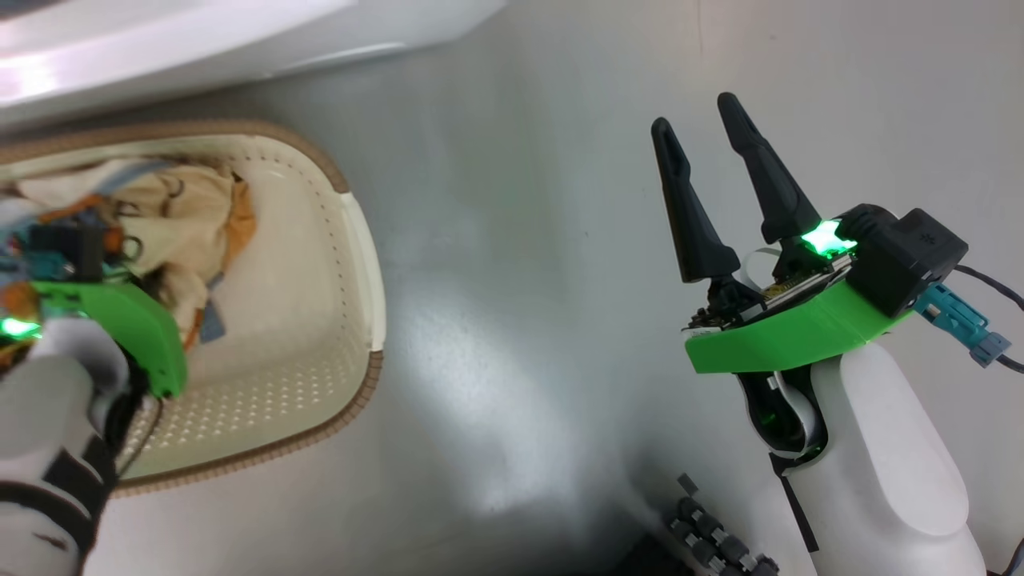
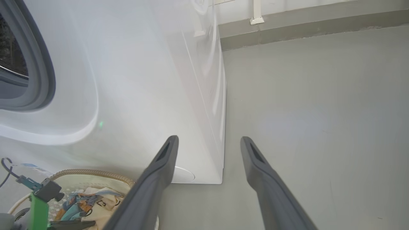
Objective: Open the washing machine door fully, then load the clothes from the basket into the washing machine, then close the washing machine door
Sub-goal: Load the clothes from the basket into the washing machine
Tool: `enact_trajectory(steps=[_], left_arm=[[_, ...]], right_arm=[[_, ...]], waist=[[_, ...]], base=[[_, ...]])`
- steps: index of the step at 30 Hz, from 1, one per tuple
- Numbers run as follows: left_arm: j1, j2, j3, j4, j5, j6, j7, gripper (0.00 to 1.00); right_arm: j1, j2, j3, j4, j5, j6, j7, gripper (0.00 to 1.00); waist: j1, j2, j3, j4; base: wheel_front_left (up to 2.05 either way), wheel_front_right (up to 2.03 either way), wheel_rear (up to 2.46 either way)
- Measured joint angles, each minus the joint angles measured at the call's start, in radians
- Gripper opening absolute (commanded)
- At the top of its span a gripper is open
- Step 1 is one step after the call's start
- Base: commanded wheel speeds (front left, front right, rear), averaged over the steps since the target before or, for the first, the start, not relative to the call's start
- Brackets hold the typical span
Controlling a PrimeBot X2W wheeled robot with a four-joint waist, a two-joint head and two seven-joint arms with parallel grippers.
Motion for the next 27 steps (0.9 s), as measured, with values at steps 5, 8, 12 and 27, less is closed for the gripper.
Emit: enact_trajectory(steps=[5, 8, 12, 27], left_arm=[[0.044, -0.004, -0.057, -0.049, -0.015, 0.000, -0.043, 0.00], [0.059, -0.003, -0.079, -0.084, -0.039, 0.000, -0.077, 0.00], [0.087, -0.001, -0.088, -0.134, -0.073, 0.000, -0.111, 0.00], [0.275, 0.019, 0.120, -0.404, -0.014, 0.001, -0.133, 0.00]], right_arm=[[0.000, 0.000, -0.003, 0.019, 0.000, 0.000, 0.000, 1.00], [0.001, 0.000, -0.003, 0.023, -0.001, 0.000, 0.000, 1.00], [0.007, 0.000, -0.008, 0.031, -0.001, 0.000, 0.000, 1.00], [0.065, -0.001, -0.041, 0.069, -0.018, 0.000, 0.000, 1.00]], waist=[[0.0000, 0.0000, -0.044, 0.020], [0.0000, 0.0000, -0.073, 0.032], [0.0000, 0.0000, -0.113, 0.046], [0.0000, 0.0000, -0.262, 0.106]], base=[[0.00, 0.00, 0.00], [0.00, 0.00, 0.00], [0.00, 0.00, 0.00], [0.00, 0.00, 0.00]])
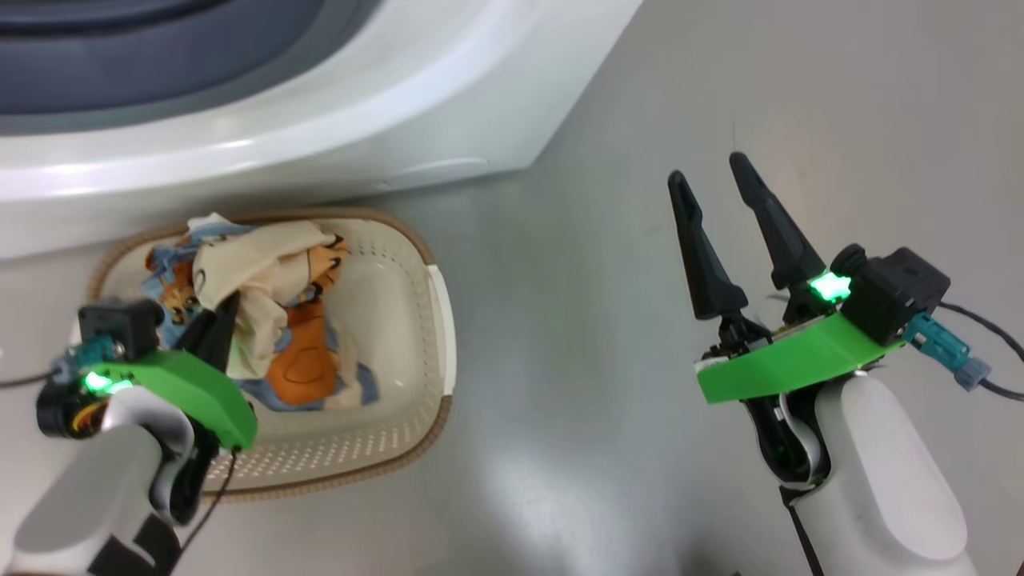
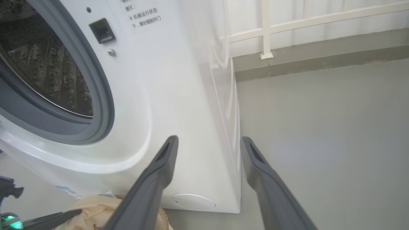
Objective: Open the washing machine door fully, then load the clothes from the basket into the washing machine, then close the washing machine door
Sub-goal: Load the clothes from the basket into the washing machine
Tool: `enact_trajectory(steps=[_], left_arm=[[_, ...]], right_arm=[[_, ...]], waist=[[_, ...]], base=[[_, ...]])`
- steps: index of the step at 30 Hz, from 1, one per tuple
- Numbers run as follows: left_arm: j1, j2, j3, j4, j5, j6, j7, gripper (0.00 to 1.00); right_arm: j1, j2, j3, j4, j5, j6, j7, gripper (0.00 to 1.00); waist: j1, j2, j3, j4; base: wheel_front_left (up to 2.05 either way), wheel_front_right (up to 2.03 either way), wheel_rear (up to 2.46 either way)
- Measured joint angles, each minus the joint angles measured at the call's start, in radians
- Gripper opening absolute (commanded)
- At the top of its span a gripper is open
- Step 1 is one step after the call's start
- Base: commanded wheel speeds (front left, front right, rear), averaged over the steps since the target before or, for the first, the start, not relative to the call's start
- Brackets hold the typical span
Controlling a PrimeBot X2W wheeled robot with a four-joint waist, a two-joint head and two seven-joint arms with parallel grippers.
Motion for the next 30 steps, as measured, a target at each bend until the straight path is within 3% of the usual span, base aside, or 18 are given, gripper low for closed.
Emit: enact_trajectory(steps=[13, 30], left_arm=[[0.222, -0.039, 0.207, -0.252, 0.126, 0.000, -0.001, 0.00], [0.495, -0.156, 0.422, -0.509, 0.230, 0.017, -0.001, 0.00]], right_arm=[[0.060, 0.000, -0.014, 0.035, -0.012, 0.000, 0.000, 1.00], [0.158, -0.014, -0.029, 0.081, -0.020, 0.000, 0.000, 1.00]], waist=[[0.0000, 0.0000, -0.135, 0.045], [0.0000, 0.0000, -0.338, 0.077]], base=[[0.00, 0.00, 0.00], [0.00, 0.00, 0.00]])
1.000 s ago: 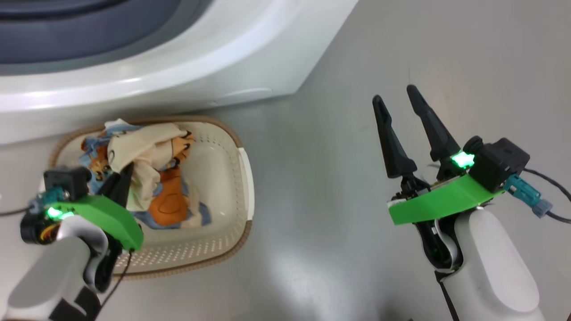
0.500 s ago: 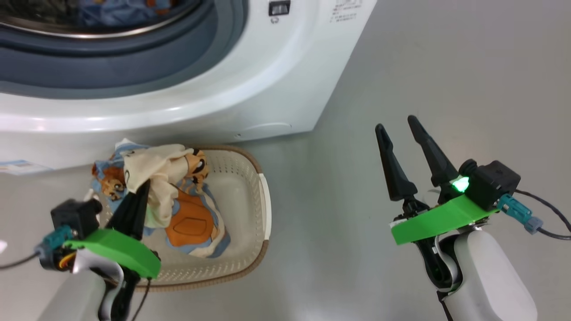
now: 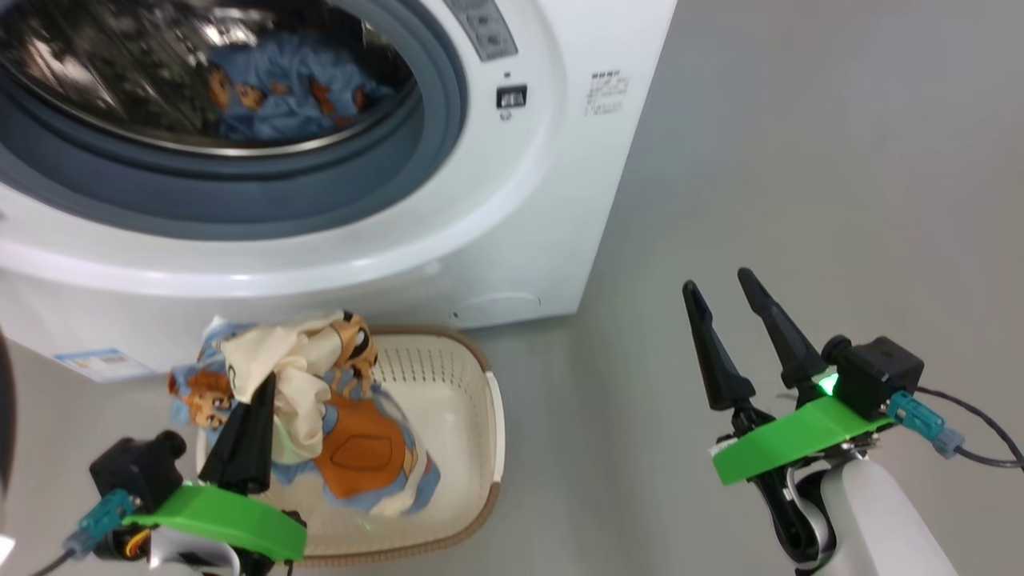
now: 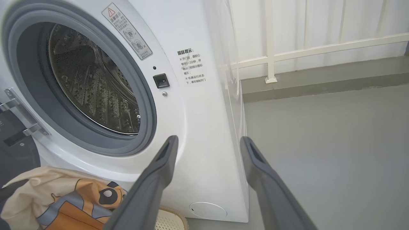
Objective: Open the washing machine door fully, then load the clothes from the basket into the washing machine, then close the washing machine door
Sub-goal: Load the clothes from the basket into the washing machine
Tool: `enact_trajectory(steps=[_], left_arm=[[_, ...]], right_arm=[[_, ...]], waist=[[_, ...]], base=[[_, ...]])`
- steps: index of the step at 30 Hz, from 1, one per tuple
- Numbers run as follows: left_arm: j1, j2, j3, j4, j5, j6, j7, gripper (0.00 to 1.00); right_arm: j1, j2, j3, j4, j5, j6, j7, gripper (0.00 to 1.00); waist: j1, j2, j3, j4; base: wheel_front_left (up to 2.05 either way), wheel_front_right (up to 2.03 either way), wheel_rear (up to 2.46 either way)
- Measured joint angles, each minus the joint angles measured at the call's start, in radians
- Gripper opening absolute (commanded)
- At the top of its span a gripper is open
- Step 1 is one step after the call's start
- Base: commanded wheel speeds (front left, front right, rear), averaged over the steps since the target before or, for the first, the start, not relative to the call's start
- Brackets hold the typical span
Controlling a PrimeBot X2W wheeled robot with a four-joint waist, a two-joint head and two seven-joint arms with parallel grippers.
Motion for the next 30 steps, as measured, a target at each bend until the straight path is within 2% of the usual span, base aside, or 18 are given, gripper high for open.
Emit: enact_trajectory(steps=[13, 30], left_arm=[[0.090, -0.063, 0.063, -0.100, 0.033, 0.000, 0.000, 0.00], [0.085, -0.089, 0.088, -0.177, 0.043, 0.000, 0.000, 0.00]], right_arm=[[0.059, -0.028, -0.006, -0.002, 0.011, 0.000, 0.000, 1.00], [0.077, -0.035, -0.016, -0.013, 0.012, 0.000, 0.000, 1.00]], waist=[[0.0000, 0.0000, -0.136, 0.022], [0.0000, 0.0000, -0.156, 0.028]], base=[[0.00, 0.00, 0.00], [0.00, 0.00, 0.00]])
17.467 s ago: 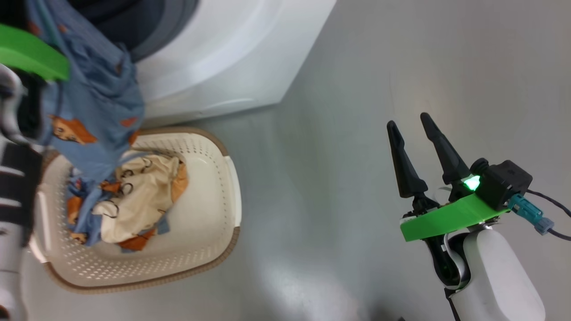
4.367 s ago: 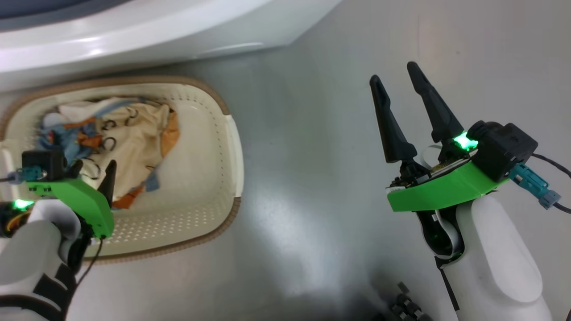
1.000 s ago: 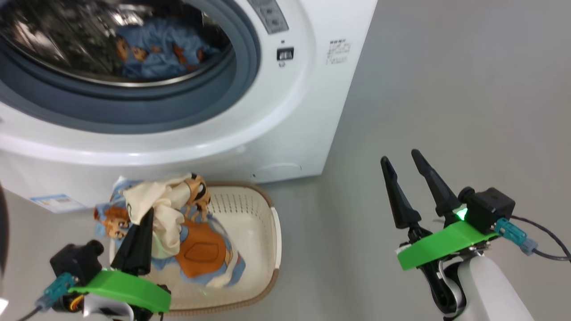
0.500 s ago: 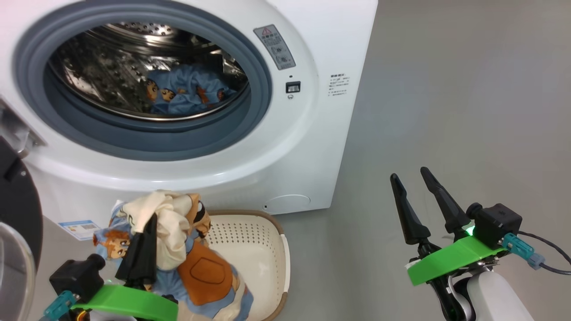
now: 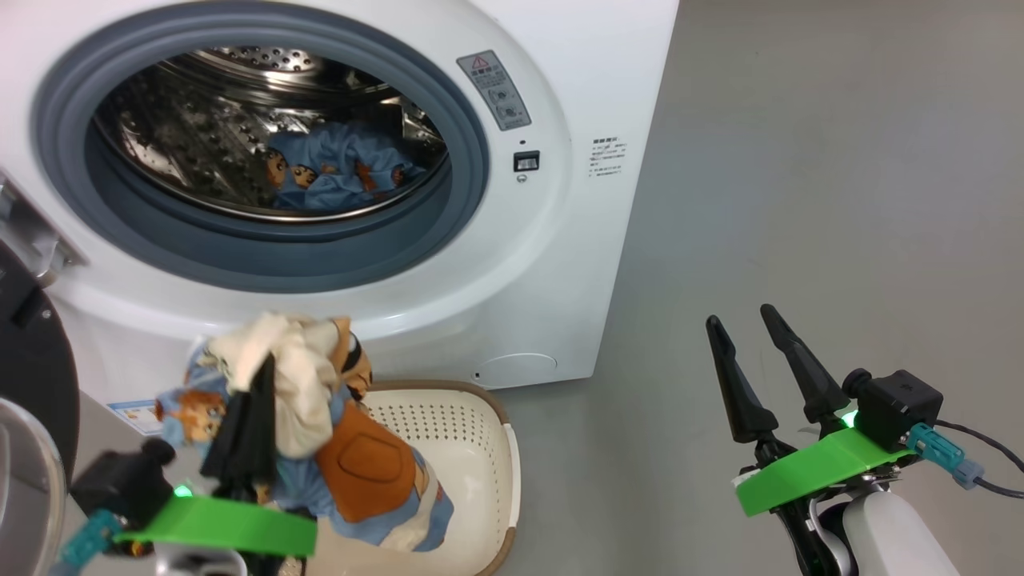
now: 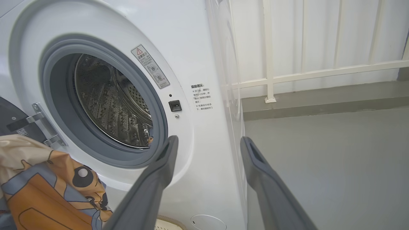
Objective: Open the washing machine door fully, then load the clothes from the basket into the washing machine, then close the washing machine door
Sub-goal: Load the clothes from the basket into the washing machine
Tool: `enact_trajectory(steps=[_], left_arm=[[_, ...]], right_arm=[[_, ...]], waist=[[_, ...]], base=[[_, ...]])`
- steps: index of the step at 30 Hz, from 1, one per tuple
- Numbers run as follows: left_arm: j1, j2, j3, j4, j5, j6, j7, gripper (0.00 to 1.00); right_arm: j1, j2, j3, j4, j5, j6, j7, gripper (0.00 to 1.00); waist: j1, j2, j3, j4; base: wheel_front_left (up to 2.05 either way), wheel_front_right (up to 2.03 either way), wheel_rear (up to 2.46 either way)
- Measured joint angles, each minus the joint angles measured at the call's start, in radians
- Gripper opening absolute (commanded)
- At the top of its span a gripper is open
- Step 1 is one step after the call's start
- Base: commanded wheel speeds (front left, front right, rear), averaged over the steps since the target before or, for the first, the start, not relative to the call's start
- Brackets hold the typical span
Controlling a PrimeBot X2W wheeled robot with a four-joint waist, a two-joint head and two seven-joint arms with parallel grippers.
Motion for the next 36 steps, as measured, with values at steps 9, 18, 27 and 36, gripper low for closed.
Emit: enact_trajectory(steps=[9, 18, 27, 36], left_arm=[[-0.154, 0.017, 0.016, -0.014, 0.017, 0.002, 0.022, 0.00], [-0.368, 0.049, 0.015, 0.183, 0.001, -0.001, 0.078, 0.00], [-0.594, 0.058, 0.013, 0.425, -0.040, -0.010, 0.077, 0.00], [-0.878, 0.106, -0.026, 0.713, -0.046, -0.018, 0.041, 0.00]], right_arm=[[-0.001, 0.003, 0.007, -0.007, 0.003, 0.000, 0.000, 1.00], [-0.021, 0.022, 0.013, -0.021, 0.001, 0.000, 0.000, 1.00], [-0.045, 0.041, 0.010, -0.044, -0.012, 0.000, 0.000, 1.00], [-0.101, 0.048, 0.020, -0.067, -0.037, 0.000, 0.000, 1.00]], waist=[[0.0001, 0.0000, 0.033, -0.026], [0.0001, 0.0000, 0.104, -0.065], [0.0000, 0.0000, 0.201, -0.097], [0.0000, 0.0000, 0.336, -0.134]], base=[[0.00, 0.00, 0.00], [0.00, 0.00, 0.00], [0.00, 0.00, 0.00], [0.00, 0.00, 0.00]])
